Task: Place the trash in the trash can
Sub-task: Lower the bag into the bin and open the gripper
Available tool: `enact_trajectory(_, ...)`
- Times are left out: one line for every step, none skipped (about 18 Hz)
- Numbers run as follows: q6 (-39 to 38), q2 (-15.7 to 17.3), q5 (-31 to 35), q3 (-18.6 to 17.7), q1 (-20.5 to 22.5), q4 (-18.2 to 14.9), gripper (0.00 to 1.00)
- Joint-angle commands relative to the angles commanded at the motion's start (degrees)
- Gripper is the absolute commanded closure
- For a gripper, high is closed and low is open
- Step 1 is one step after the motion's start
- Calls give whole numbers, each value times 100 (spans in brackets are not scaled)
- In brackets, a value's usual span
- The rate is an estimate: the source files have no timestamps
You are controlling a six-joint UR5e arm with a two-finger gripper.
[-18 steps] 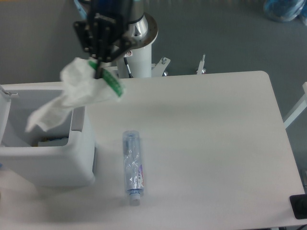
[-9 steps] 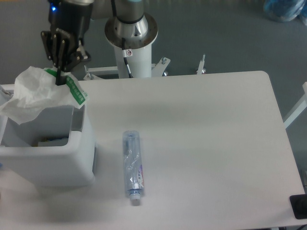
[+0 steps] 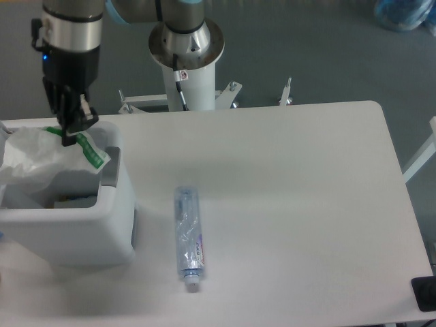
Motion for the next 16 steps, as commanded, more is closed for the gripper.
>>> enact_trajectory(0, -9, -9, 0, -9, -17, 100)
enact_trajectory(-35, -18, -35, 0, -18, -18, 100)
enact_trajectory(-79, -27, -44, 17, -9, -18, 81)
enact_trajectory(-88, -18, -44, 0, -18, -18, 68)
enact_trajectory(-88, -9, -53, -9, -18, -35, 66)
enact_trajectory(-97, -1, -70, -44, -18, -35, 63)
enact_trajectory(-97, 8, -79, -61, -27, -26, 55)
enact_trajectory(-97, 26, -88, -62, -27, -52, 45)
enact_trajectory(-97, 35, -105, -79, -36, -61, 41)
enact_trajectory(-97, 52, -123, -62, -27, -79, 38)
enact_trajectory(-158, 87, -219, -70, -27, -79, 37)
enact_trajectory(-263, 122, -350, -70, -27, -88, 36)
enact_trajectory(-325, 140, -430, -70, -18, -88, 34)
enact_trajectory(-360, 149, -465, -62, -9, -88, 29)
enact_trajectory(-369, 166, -561, -36, 8, -88, 28)
enact_trajectory(-369, 253, -676, -35, 26, -97, 28)
